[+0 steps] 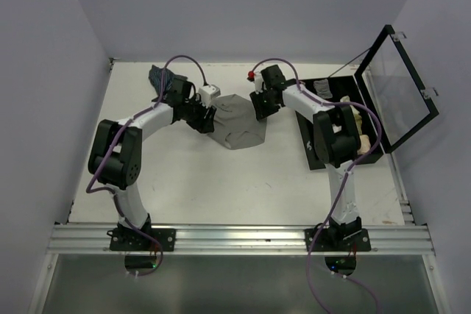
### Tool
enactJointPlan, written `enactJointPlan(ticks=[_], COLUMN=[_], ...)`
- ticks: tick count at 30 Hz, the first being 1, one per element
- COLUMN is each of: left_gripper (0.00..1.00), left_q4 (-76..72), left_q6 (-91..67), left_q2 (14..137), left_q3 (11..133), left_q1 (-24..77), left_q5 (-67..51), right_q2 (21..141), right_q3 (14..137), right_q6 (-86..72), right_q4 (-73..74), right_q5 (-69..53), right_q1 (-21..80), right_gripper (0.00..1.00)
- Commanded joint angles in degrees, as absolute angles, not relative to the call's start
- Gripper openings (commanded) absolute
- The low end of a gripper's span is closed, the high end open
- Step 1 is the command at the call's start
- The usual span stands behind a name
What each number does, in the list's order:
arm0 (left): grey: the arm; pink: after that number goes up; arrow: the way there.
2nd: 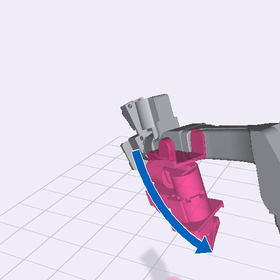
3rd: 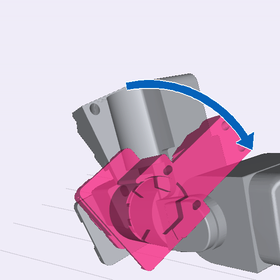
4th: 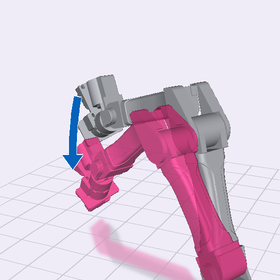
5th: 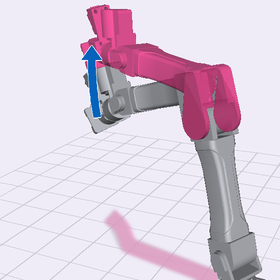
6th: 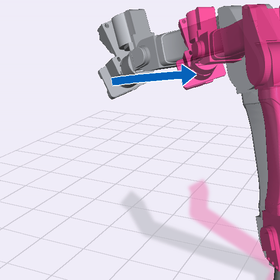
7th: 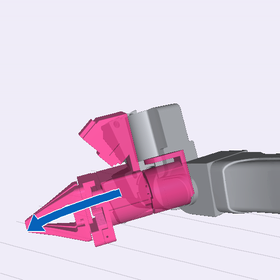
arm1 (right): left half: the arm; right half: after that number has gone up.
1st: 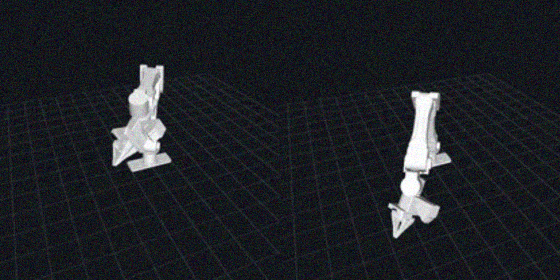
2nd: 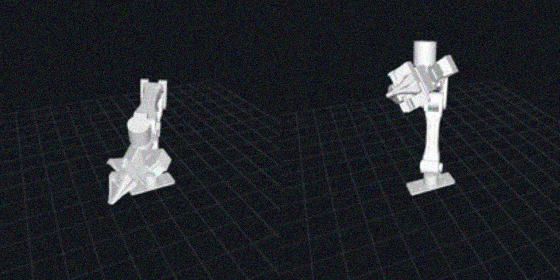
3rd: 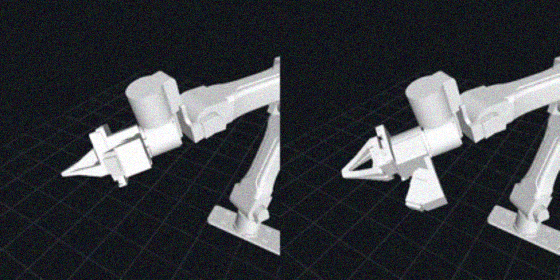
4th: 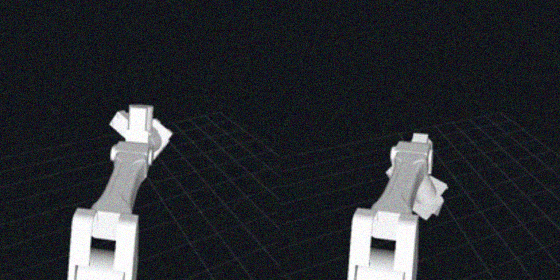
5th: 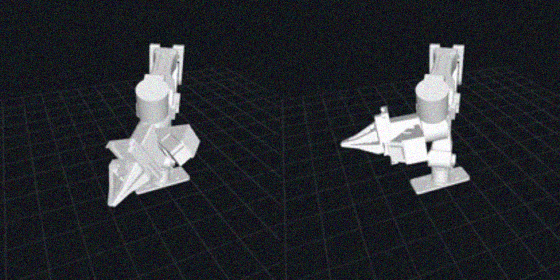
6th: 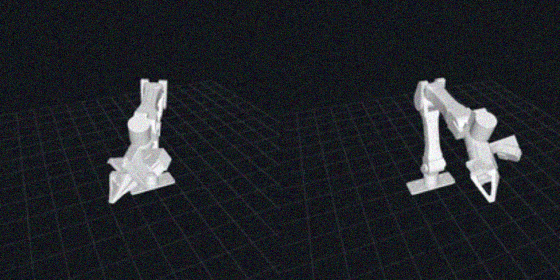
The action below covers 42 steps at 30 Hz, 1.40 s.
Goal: Roll the underwear
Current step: Flatten the underwear
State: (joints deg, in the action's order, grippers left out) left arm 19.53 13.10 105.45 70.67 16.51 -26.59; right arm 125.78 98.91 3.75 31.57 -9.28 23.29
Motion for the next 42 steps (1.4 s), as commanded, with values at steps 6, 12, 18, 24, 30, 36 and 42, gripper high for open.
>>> enactJointPlan(ticks=[6,12,18,24,30,36,42], left_gripper=[0.59,0.59,0.4,0.0,0.07,0.32,0.31], left_q4=[16.87,17.31,21.78,30.31,38.07,29.7,30.23], left_q6=[16.96,18.37,21.97,27.15,33.31,24.8,17.4], left_q2=[104.85,107.31,111.0,106.55,94.17,101.57,124.59], left_q3=[69.17,69.7,70.66,66.46,61.53,78.45,105.53], left_q1=[17.14,17.93,18.55,18.54,17.67,15.73,16.34], left_q5=[-26.46,-25.31,-22.94,-24.78,-29.44,-28.39,-30.67], right_q2=[129.63,129.38,120.6,111.98,106.28,100.38,99.49], right_q3=[104.33,103.01,98.8,90.72,79.92,71.64,70.31], right_q6=[1.32,2.02,2.64,4.83,9.92,10.55,10.38], right_q4=[29.44,29.79,30.58,33.56,38.93,38.67,39.02], right_q5=[-7.12,-8.26,-14.49,-21.18,-30.23,-27.78,-24.17], right_q1=[23.29,22.68,19.35,17.14,15.73,13.98,12.48], right_gripper=[0.3,0.0,0.0,0.0,0.0,0.0,0.0])
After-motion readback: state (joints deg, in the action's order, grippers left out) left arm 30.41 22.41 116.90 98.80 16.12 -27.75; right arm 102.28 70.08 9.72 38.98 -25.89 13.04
